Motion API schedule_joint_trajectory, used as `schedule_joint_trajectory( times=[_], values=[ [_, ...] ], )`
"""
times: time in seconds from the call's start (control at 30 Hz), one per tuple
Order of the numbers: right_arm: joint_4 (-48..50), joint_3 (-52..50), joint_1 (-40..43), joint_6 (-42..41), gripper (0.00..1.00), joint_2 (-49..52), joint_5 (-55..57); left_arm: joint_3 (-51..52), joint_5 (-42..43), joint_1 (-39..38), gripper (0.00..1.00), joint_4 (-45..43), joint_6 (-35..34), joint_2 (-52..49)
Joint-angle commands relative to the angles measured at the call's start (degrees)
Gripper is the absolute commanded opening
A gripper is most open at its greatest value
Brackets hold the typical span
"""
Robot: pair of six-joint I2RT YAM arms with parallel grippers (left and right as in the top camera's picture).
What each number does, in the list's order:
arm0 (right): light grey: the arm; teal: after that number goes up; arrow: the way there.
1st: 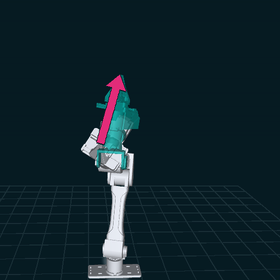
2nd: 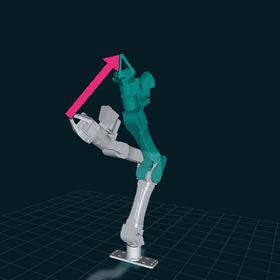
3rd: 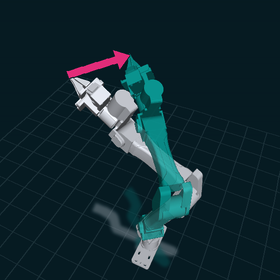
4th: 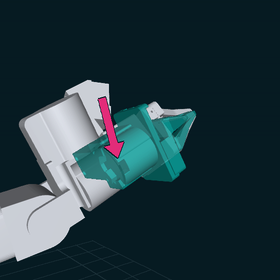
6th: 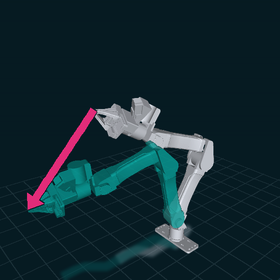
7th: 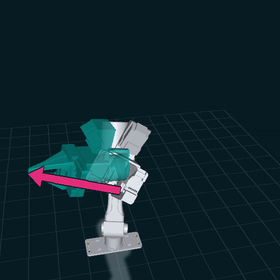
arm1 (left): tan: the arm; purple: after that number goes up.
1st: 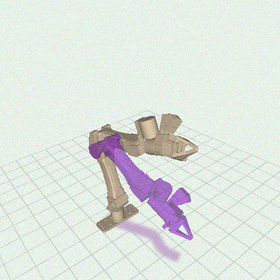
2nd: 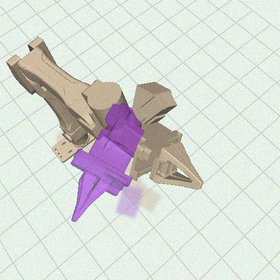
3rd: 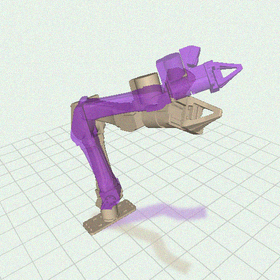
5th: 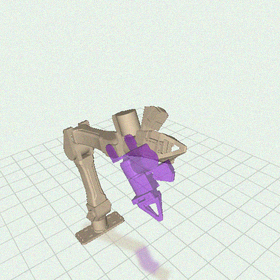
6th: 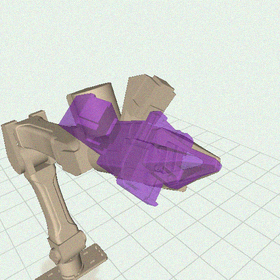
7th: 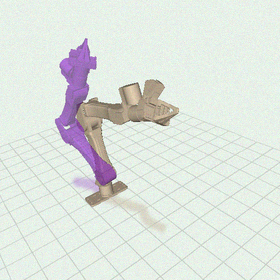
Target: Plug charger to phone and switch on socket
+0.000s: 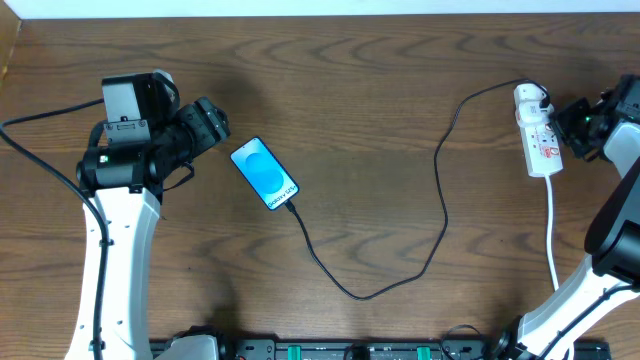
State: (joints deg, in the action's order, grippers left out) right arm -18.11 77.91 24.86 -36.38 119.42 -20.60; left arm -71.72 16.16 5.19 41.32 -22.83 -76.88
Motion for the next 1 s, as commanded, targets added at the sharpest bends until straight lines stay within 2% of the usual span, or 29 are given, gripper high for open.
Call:
schedule_joint_trajectory(
  times=[0.0,0.3,0.5,0.73,0.97],
  values=[
    [-2.21,-2.75,-12.87,-1.36,0.01,2.89,-23.26,-0.17,-0.63,0.24,0.8,-0.04,0.5,0.26],
    [-3.87,-2.75,-12.87,-2.62,0.01,2.89,-23.52,-0.17,-0.63,0.24,0.79,-0.04,0.5,0.26],
    [-0.85,-2.75,-11.21,-2.6,0.01,2.89,-22.82,-0.2,-0.63,0.24,0.8,-0.07,0.5,0.26],
    [6.6,-2.69,-2.05,-3.87,0.01,2.86,-32.85,-0.2,-0.63,0.24,0.8,-0.07,0.5,0.26],
    [8.24,-2.69,1.03,-3.85,0.01,2.86,-38.36,-0.17,-0.63,0.24,0.8,-0.35,0.5,0.26]
  ],
)
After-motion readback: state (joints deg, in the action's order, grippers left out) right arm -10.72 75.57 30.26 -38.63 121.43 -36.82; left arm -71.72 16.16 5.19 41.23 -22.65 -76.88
